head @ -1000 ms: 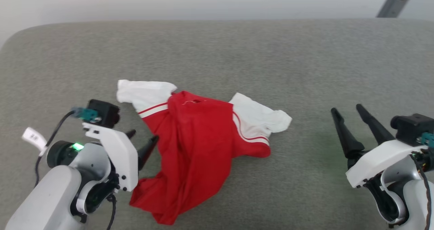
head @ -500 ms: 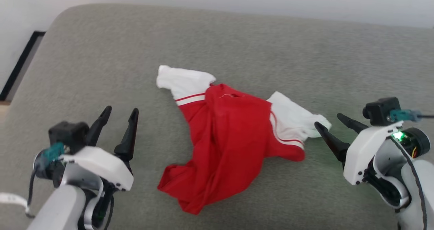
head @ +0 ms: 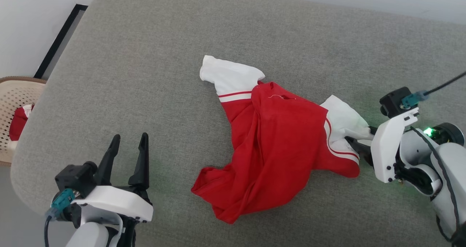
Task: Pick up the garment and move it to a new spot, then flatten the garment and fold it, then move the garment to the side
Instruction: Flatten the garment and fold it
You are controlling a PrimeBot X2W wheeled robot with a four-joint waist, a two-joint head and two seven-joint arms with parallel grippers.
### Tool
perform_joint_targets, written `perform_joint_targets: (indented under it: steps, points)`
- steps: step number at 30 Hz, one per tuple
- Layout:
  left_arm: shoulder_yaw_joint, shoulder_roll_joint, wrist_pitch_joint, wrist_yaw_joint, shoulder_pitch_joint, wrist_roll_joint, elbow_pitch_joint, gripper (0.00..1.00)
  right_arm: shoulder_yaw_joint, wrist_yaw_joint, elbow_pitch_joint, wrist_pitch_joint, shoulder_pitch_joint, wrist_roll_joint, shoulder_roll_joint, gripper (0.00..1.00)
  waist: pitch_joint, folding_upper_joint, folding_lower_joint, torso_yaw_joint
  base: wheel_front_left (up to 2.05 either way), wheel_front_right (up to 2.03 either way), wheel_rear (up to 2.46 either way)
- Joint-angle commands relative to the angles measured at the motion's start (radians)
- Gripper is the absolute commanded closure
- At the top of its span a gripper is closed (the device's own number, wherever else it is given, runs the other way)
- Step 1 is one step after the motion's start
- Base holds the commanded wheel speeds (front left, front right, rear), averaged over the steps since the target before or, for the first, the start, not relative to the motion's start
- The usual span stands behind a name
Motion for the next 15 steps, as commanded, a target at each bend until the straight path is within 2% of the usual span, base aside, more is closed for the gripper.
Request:
perform_joint_targets:
  steps: [1,3,5,9,15]
  points:
    - [0.011,-0.011,-0.007,-0.01,0.015,0.006,-0.002,0.0,0.033,-0.001,0.042,0.017,0.003,0.008,0.005,0.0,0.005,0.0,0.0,0.006,0.0,0.0,0.0]
    - [0.033,-0.023,-0.008,-0.014,0.02,0.013,-0.001,0.0,0.076,-0.001,0.082,0.031,-0.016,0.012,0.004,0.0,0.007,0.0,0.0,0.009,0.0,0.0,0.0]
    - [0.064,-0.045,-0.009,-0.026,0.027,0.025,-0.016,0.0,0.102,-0.001,0.115,0.025,-0.036,0.025,0.007,1.0,0.008,0.0,0.0,0.008,0.0,0.0,0.0]
    - [0.116,-0.08,-0.01,-0.048,0.048,0.06,-0.036,0.0,0.118,-0.001,0.127,-0.004,-0.082,0.05,-0.011,1.0,0.007,0.0,0.0,-0.004,0.0,0.0,0.0]
    - [0.176,-0.116,-0.01,-0.084,0.075,0.107,-0.049,0.0,0.092,-0.002,0.061,-0.004,-0.131,0.1,-0.12,1.0,0.001,0.0,0.0,-0.035,0.0,0.0,0.0]
